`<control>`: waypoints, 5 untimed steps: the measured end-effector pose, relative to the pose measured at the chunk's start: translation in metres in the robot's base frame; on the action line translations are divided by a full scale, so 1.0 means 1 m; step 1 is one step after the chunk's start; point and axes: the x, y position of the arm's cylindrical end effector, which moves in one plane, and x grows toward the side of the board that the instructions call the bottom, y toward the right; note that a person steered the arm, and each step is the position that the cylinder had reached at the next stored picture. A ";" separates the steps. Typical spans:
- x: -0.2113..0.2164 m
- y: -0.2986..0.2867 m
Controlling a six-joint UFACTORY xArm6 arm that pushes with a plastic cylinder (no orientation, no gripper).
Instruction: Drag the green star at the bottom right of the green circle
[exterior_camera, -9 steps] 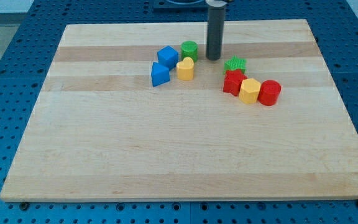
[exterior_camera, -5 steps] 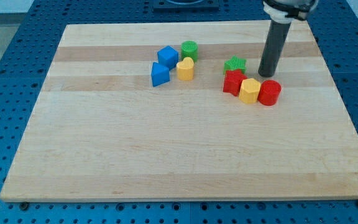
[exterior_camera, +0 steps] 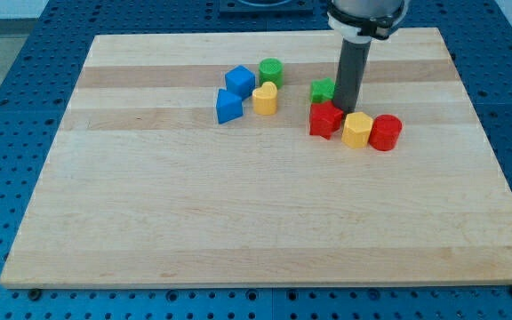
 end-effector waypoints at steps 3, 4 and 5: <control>-0.024 -0.007; -0.024 -0.012; -0.024 -0.012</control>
